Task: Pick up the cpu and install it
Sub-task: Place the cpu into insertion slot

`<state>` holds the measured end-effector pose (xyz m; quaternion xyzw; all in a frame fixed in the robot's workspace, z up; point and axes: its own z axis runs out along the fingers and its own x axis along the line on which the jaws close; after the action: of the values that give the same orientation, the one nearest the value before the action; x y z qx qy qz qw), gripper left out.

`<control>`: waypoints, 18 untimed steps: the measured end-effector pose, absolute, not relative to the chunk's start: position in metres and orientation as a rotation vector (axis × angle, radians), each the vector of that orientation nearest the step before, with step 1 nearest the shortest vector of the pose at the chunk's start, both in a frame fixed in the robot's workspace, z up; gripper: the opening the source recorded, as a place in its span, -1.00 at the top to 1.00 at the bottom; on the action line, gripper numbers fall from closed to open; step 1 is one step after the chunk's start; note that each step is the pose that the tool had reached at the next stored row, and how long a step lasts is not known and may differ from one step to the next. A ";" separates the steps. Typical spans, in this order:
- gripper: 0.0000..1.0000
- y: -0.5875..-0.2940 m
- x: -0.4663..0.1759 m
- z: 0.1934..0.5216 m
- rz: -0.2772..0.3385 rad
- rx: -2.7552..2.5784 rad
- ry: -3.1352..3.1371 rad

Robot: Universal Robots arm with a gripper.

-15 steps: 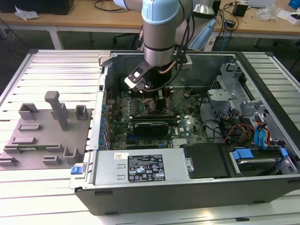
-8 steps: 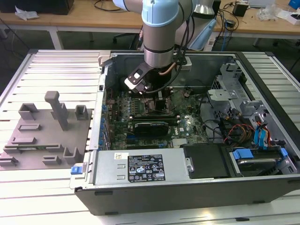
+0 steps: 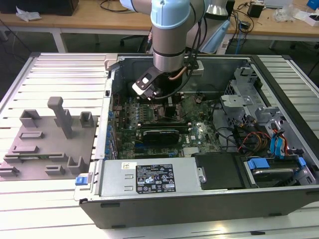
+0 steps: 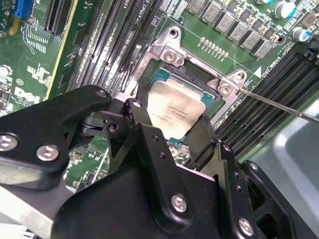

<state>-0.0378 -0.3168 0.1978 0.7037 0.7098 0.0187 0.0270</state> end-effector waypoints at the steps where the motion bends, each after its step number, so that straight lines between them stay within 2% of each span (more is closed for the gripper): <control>1: -0.09 -0.317 -0.038 0.198 0.059 2.175 2.192; 18: -0.09 -0.317 -0.038 0.195 0.070 2.195 2.182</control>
<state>-0.0381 -0.3167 0.1955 0.7088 0.7047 0.0226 0.0230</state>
